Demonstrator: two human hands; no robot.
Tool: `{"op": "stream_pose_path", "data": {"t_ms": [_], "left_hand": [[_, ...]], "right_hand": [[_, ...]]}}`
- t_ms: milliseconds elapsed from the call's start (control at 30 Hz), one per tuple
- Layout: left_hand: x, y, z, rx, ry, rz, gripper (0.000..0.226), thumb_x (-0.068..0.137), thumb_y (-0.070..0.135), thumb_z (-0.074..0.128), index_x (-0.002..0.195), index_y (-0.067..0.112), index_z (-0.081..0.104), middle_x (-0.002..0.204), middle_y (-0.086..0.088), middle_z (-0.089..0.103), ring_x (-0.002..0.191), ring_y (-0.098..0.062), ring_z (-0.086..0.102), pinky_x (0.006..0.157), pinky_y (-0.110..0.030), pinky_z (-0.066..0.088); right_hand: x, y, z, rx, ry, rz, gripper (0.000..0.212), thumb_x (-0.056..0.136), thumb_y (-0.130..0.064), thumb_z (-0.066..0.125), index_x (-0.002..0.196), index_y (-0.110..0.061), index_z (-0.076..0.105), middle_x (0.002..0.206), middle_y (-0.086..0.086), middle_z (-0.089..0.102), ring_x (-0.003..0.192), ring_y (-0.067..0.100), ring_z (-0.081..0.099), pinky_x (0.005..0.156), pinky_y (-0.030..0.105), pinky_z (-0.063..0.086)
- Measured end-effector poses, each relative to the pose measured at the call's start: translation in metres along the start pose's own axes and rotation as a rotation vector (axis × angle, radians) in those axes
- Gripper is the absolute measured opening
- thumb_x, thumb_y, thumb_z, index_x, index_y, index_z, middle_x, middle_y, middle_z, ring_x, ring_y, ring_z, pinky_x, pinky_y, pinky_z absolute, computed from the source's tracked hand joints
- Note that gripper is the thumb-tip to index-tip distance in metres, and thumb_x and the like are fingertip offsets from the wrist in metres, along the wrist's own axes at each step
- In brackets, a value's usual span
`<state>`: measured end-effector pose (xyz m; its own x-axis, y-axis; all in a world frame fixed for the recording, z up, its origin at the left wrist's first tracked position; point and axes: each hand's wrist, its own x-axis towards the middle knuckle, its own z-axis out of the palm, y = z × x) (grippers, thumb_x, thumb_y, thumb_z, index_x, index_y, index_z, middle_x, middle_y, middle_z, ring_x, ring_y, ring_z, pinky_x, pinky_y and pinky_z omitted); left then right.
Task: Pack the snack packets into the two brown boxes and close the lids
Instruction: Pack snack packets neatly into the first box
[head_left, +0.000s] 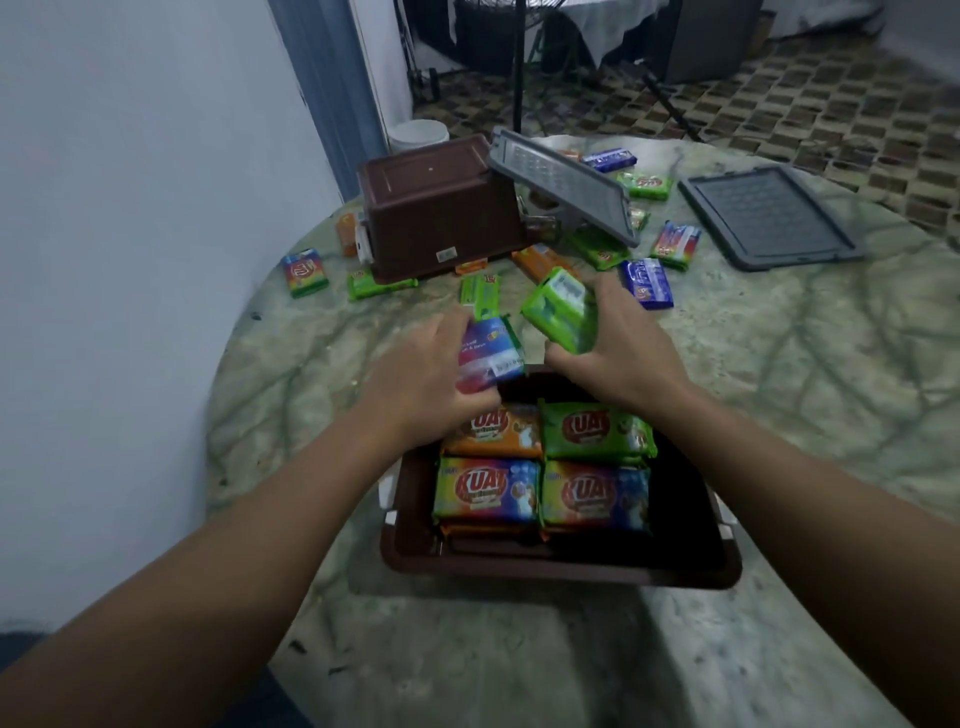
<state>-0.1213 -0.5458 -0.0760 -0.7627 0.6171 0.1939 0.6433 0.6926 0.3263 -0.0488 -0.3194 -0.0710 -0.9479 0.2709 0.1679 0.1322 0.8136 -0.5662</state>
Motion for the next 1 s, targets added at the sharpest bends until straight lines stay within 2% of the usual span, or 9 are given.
{"op": "stream_pose_path", "data": {"t_ms": [67,167,300,400,467,567,700,800,1000], "left_hand": [[-0.02,0.004,0.002,-0.012,-0.073,0.009,0.075,0.072,0.053,0.077,0.131,0.024,0.041,0.12,0.001,0.056,0.102,-0.021,0.056,0.078,-0.037,0.048],[-0.047,0.008,0.013,-0.003,-0.153,0.041,0.077,0.071,0.057,0.074,0.133,0.025,0.04,0.12,0.002,0.056,0.105,-0.02,0.056,0.082,-0.036,0.046],[-0.073,0.011,0.03,0.066,-0.137,0.099,0.077,0.068,0.064,0.065,0.132,0.027,0.044,0.114,0.006,0.059,0.101,-0.019,0.057,0.087,-0.039,0.046],[-0.077,0.01,0.036,0.144,-0.128,0.144,0.079,0.068,0.07,0.058,0.134,0.027,0.047,0.116,0.007,0.059,0.101,-0.02,0.058,0.088,-0.045,0.047],[-0.076,0.01,0.037,0.16,-0.148,0.169,0.077,0.069,0.069,0.057,0.133,0.027,0.048,0.118,0.007,0.059,0.104,-0.02,0.059,0.088,-0.047,0.048],[-0.077,0.012,0.035,0.168,-0.14,0.219,0.073,0.07,0.063,0.061,0.131,0.024,0.053,0.116,0.006,0.059,0.104,-0.02,0.06,0.085,-0.042,0.05],[-0.079,0.014,0.032,0.13,-0.104,0.245,0.073,0.07,0.059,0.068,0.134,0.025,0.057,0.113,0.008,0.058,0.098,-0.016,0.059,0.081,-0.033,0.048],[-0.08,0.014,0.031,0.154,-0.065,0.26,0.074,0.071,0.061,0.072,0.136,0.027,0.059,0.112,0.01,0.059,0.093,-0.012,0.059,0.076,-0.025,0.034],[-0.08,0.009,0.034,0.079,-0.04,0.309,0.069,0.083,0.056,0.072,0.143,0.024,0.058,0.125,0.005,0.063,0.11,-0.015,0.059,0.089,-0.018,0.025]], "right_hand": [[-0.023,0.002,-0.001,0.011,-0.042,-0.034,0.065,0.077,-0.051,0.075,0.126,-0.025,0.042,0.111,-0.001,0.055,0.095,0.019,0.056,0.075,0.039,0.05],[-0.052,0.011,-0.005,-0.056,-0.162,-0.081,0.071,0.077,-0.051,0.074,0.134,-0.027,0.041,0.12,-0.003,0.054,0.104,0.018,0.057,0.082,0.04,0.051],[-0.076,0.022,-0.009,-0.145,-0.312,-0.135,0.08,0.073,-0.061,0.069,0.14,-0.03,0.04,0.124,-0.01,0.049,0.106,0.013,0.058,0.083,0.036,0.053],[-0.092,0.029,-0.003,-0.266,-0.327,-0.17,0.085,0.071,-0.069,0.06,0.144,-0.028,0.042,0.125,-0.007,0.05,0.111,0.018,0.057,0.086,0.033,0.05],[-0.1,0.032,0.002,-0.383,-0.333,-0.227,0.087,0.072,-0.074,0.049,0.147,-0.03,0.041,0.134,-0.005,0.051,0.119,0.021,0.056,0.089,0.035,0.048],[-0.102,0.033,0.004,-0.409,-0.342,-0.254,0.092,0.07,-0.078,0.037,0.149,-0.03,0.039,0.139,-0.002,0.05,0.127,0.024,0.051,0.095,0.039,0.049],[-0.104,0.036,0.005,-0.423,-0.306,-0.252,0.092,0.07,-0.076,0.042,0.15,-0.03,0.042,0.132,0.0,0.05,0.12,0.022,0.053,0.091,0.037,0.049],[-0.104,0.037,0.006,-0.437,-0.306,-0.25,0.092,0.07,-0.075,0.047,0.15,-0.029,0.043,0.131,0.0,0.049,0.117,0.022,0.052,0.09,0.037,0.049],[-0.102,0.037,0.007,-0.471,-0.317,-0.249,0.093,0.07,-0.078,0.048,0.149,-0.029,0.044,0.13,-0.001,0.05,0.118,0.022,0.046,0.095,0.04,0.048]]}}
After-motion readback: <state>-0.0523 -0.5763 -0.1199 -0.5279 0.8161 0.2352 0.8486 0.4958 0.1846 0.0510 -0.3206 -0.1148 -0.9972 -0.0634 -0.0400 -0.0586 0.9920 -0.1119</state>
